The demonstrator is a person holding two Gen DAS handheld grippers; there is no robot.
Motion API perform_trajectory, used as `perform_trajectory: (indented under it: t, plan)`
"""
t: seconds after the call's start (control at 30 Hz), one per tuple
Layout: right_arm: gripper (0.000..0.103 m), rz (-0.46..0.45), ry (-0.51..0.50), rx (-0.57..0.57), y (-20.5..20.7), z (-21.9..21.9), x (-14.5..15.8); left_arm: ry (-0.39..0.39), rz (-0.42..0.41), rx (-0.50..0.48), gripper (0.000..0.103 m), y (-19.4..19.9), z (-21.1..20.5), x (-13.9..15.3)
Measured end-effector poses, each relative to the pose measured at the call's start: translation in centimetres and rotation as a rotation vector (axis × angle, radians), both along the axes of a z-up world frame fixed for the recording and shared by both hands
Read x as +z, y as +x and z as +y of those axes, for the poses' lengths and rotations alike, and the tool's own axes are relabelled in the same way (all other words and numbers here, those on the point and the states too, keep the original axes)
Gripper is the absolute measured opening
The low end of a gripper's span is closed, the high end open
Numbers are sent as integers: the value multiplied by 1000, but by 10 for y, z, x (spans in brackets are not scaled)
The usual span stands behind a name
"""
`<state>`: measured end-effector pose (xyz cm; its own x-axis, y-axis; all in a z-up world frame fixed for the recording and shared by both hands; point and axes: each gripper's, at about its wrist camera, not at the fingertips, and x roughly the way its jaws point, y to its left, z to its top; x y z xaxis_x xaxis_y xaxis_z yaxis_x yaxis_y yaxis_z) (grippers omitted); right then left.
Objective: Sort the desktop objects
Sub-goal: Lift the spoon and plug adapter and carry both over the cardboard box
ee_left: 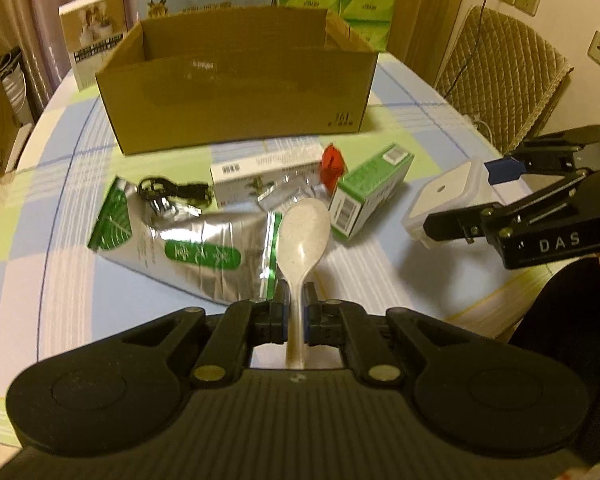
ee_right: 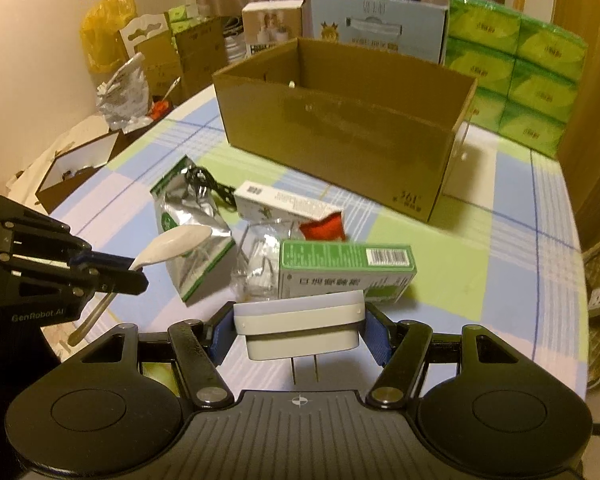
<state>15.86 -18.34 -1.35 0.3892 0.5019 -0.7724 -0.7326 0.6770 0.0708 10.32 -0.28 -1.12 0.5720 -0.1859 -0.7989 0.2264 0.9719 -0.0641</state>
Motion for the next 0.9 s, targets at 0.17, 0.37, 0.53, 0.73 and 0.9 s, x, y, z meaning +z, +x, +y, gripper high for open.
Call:
perform_trajectory:
  t: [0.17,0.37,0.53,0.73,0.9]
  plan:
    - [62,-36,17,-14,0,1,18,-1,-33,-12,4,9,3,18]
    - [62,-71,47,-37,12,2,40,10,-66,-35,4,29,6,40]
    - [62,-105,71,-41,32,10,61,20,-91,-48,4,56,10,60]
    - [62,-133,100,-51,67,24,78,29,-119,-61,4,98,17,83]
    - [62,-144,122,-68,106,36,84,24,-138,-59,4,139,26,99]
